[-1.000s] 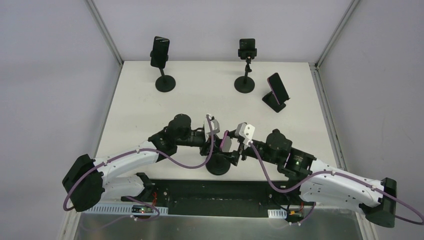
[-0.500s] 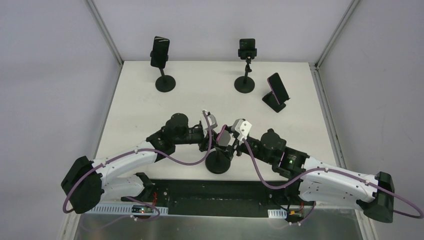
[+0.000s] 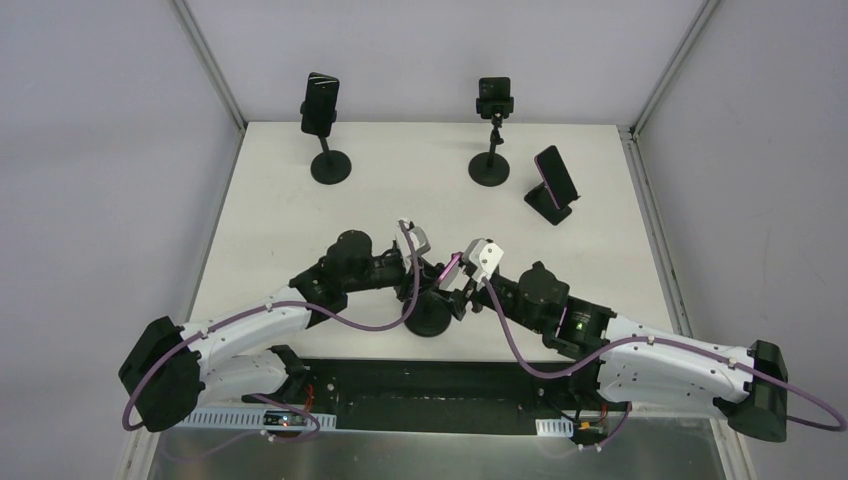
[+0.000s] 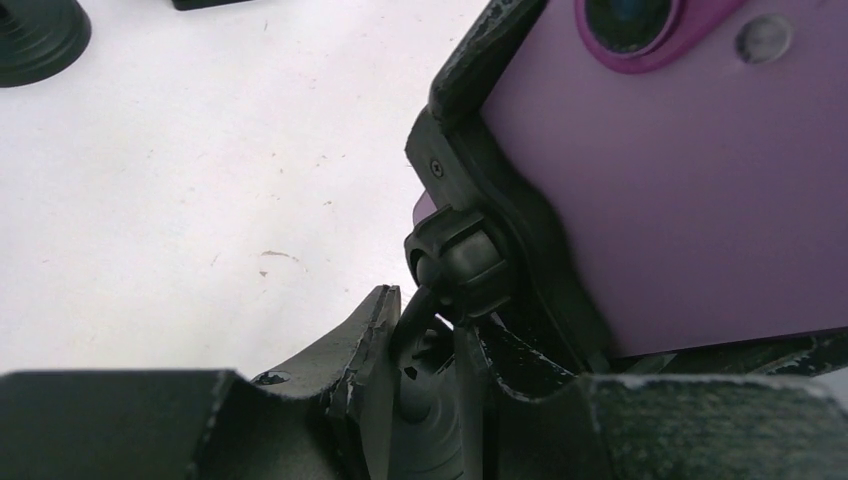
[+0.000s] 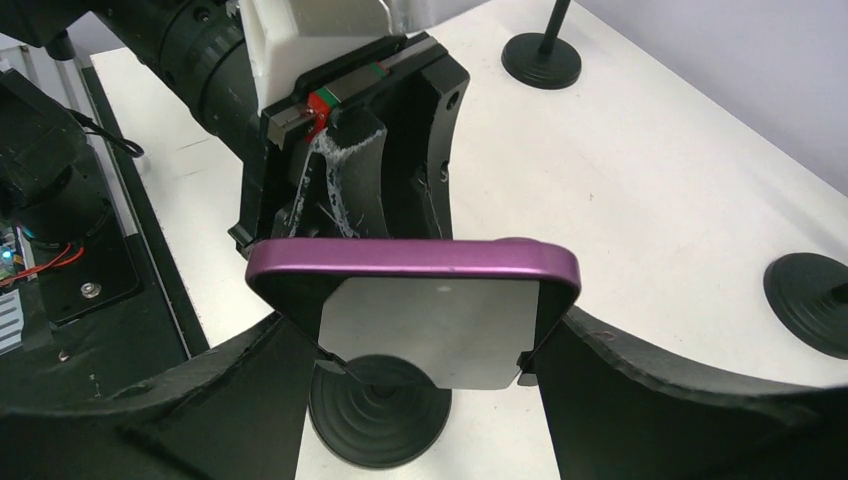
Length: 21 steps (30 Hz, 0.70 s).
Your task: Remove the phone from the phone stand
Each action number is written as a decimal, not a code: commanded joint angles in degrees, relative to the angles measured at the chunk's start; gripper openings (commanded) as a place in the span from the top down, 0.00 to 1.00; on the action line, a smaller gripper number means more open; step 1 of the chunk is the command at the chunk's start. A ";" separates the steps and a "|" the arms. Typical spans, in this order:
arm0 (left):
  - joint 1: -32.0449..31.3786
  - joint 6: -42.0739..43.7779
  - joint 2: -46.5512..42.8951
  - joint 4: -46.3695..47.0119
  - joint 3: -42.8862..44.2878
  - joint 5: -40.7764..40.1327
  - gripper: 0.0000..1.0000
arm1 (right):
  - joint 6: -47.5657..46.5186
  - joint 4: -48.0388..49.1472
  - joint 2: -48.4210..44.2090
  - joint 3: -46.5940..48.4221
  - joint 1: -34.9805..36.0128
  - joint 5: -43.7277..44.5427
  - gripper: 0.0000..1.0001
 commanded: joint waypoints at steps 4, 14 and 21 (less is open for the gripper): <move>1.54 -0.36 -0.98 3.87 -0.40 -10.55 1.00 | 4.36 0.74 -0.50 -0.11 2.42 -3.97 1.00; 1.04 -0.24 0.94 3.88 0.68 0.97 1.00 | 0.79 3.17 0.73 0.33 -2.55 -23.34 1.00; 0.88 0.69 0.36 3.90 -0.08 11.11 1.00 | 3.15 3.15 0.53 1.80 -14.54 -57.41 1.00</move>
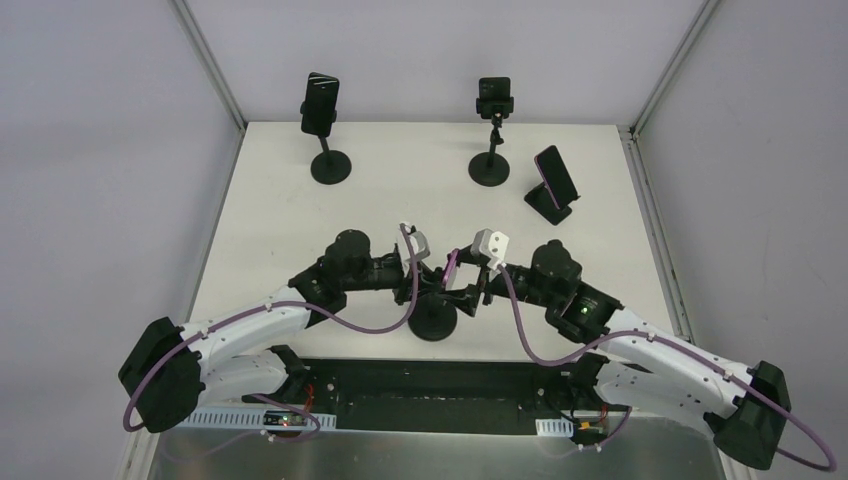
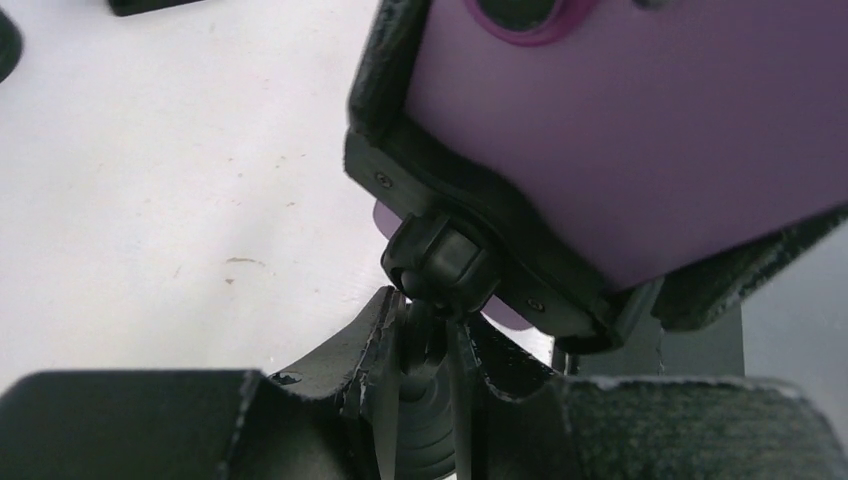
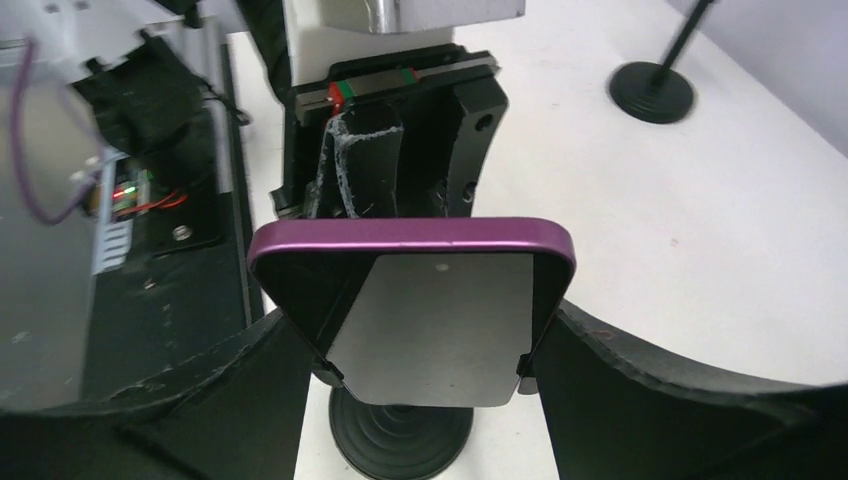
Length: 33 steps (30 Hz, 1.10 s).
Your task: Remove the phone from the phone stand
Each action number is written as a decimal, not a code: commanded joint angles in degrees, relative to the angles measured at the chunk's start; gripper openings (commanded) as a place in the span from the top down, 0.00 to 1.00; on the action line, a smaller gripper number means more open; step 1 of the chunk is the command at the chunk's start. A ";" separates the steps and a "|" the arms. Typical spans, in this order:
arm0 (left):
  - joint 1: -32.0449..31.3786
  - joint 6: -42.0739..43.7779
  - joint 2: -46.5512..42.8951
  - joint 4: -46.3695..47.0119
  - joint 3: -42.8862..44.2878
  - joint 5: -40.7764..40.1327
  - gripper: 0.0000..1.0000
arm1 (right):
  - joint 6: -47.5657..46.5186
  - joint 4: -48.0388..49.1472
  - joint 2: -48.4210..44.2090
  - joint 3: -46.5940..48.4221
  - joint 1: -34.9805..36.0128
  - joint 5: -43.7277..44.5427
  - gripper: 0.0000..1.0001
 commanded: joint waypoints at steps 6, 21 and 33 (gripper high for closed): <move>0.02 1.03 0.43 2.91 -0.26 4.44 0.84 | 6.13 2.32 4.83 5.13 -4.57 -45.81 1.00; -1.82 0.14 1.22 2.95 1.64 3.74 0.39 | 5.32 2.49 3.44 2.60 -4.54 -40.68 1.00; -1.92 0.48 -4.54 2.89 0.97 4.13 0.16 | 9.18 10.01 1.45 -2.40 -4.51 -27.84 1.00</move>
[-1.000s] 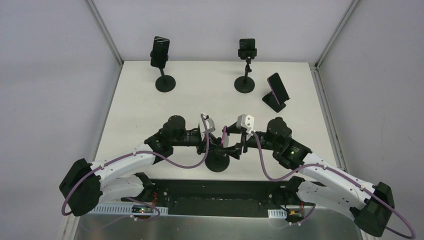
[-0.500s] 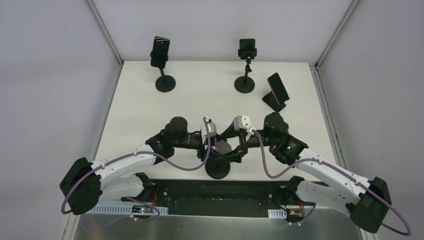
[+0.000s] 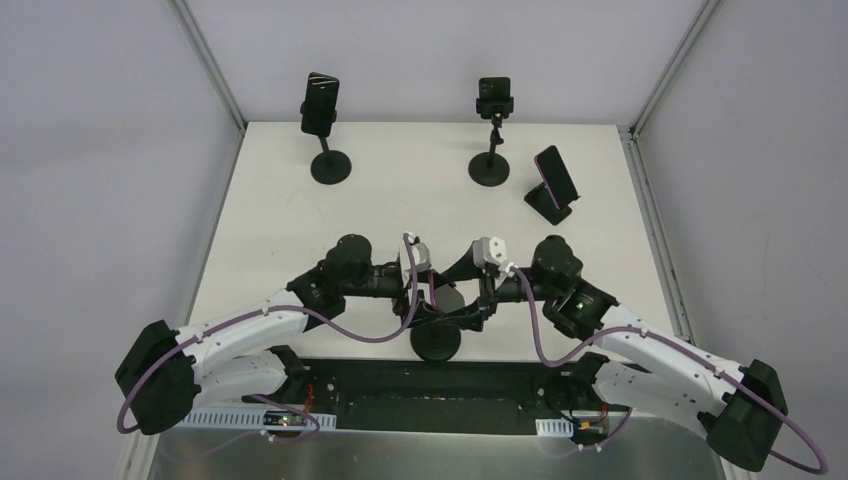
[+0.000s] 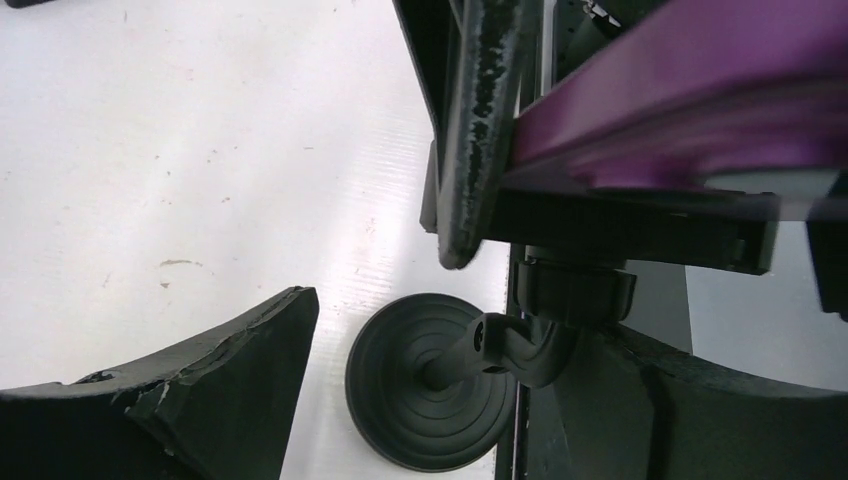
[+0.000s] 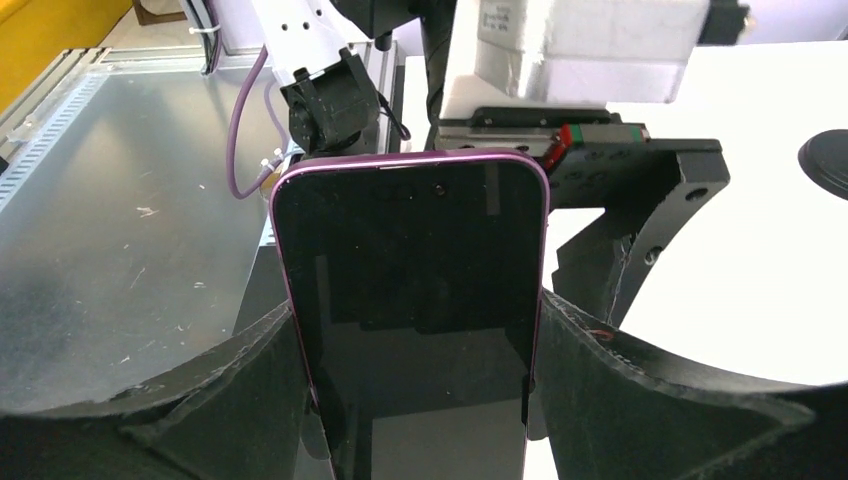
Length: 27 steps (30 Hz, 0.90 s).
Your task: Remove the phone from the phone stand
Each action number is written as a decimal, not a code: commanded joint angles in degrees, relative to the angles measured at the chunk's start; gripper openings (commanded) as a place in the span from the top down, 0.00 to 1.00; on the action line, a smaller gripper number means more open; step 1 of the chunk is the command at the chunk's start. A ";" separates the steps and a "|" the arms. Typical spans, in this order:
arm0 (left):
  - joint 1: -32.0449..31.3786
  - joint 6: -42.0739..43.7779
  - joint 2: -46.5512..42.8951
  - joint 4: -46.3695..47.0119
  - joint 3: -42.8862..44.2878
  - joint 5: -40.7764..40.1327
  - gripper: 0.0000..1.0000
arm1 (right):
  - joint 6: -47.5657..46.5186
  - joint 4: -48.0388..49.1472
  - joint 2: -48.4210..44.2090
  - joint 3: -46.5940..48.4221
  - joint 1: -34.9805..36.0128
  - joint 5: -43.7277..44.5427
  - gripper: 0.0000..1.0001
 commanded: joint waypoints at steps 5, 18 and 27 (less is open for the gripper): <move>0.01 0.40 -4.72 5.70 1.25 0.01 0.15 | 8.51 11.16 -1.37 -4.68 1.41 2.75 1.00; -1.22 0.40 -4.90 5.83 4.16 7.13 0.14 | 10.99 14.77 -0.54 -5.12 1.37 2.92 1.00; -2.22 -0.71 -4.03 5.83 5.61 7.87 0.17 | 9.94 14.30 -1.16 -5.30 1.42 9.84 1.00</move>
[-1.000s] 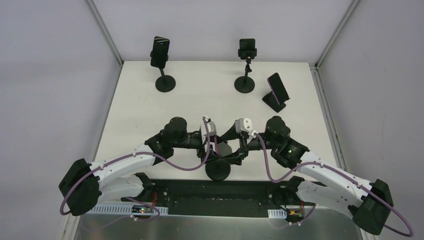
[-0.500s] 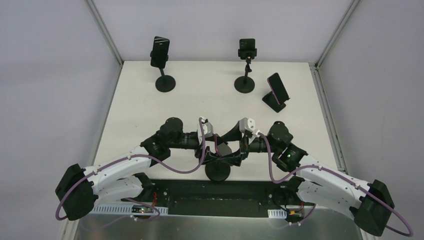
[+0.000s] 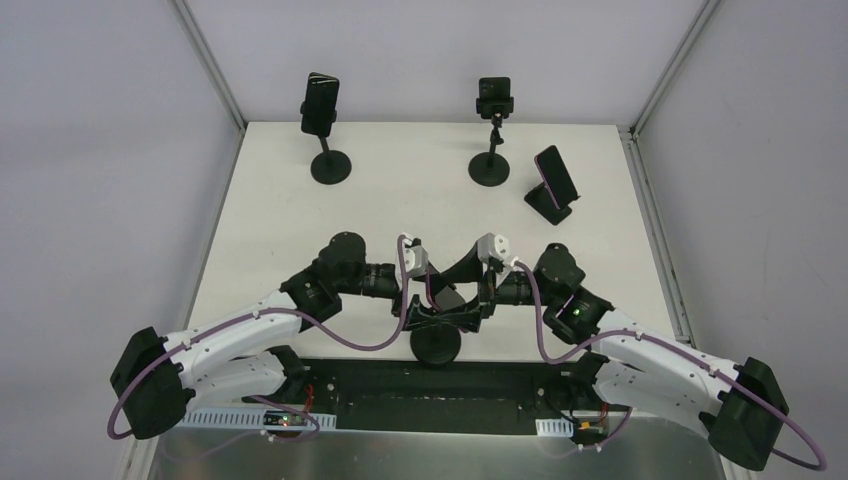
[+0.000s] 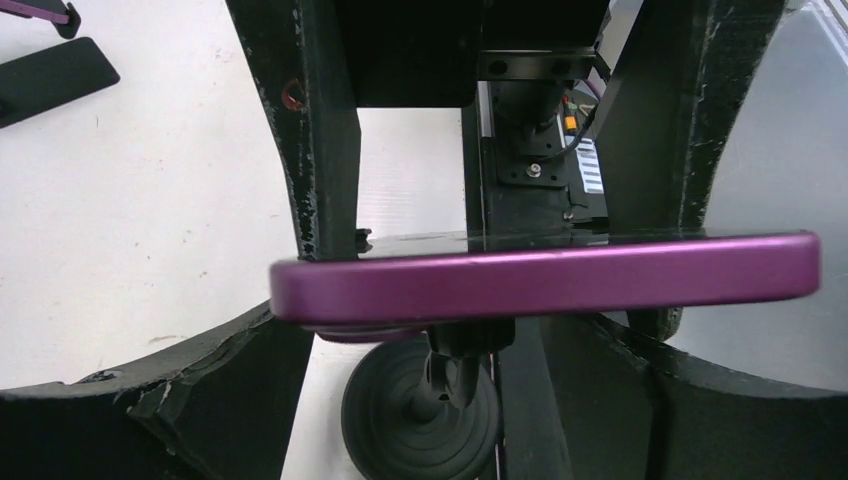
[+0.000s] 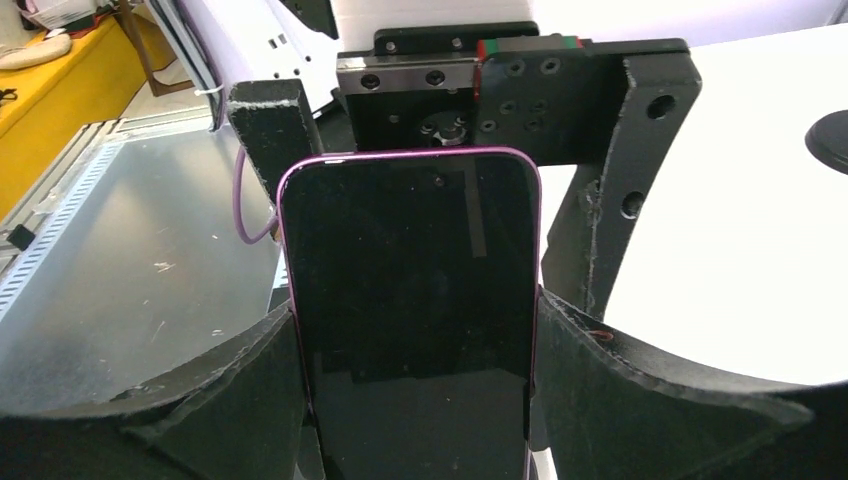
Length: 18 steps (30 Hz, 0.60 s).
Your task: Remove the phone from the phone stand
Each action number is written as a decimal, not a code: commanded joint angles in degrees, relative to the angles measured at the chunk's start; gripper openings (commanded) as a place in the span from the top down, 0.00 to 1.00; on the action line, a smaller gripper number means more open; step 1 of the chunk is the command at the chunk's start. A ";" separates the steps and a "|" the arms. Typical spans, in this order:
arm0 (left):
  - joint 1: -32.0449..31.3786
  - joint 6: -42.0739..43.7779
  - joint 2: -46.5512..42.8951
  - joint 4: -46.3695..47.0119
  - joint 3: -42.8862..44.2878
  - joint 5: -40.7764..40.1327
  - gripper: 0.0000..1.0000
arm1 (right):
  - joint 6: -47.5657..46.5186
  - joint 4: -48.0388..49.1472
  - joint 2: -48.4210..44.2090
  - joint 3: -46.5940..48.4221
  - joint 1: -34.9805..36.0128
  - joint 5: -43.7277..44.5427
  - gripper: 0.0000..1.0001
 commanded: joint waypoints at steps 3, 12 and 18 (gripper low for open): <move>-0.71 -2.71 -0.57 6.18 2.41 2.75 0.21 | -2.01 2.41 -1.16 0.14 0.30 9.33 1.00; -1.63 -3.11 0.26 6.21 3.27 3.08 0.29 | -2.06 3.85 -0.10 0.57 0.24 8.71 1.00; -1.76 -3.32 2.25 6.17 5.53 3.49 0.59 | -0.28 5.45 -0.01 -0.33 0.28 6.84 1.00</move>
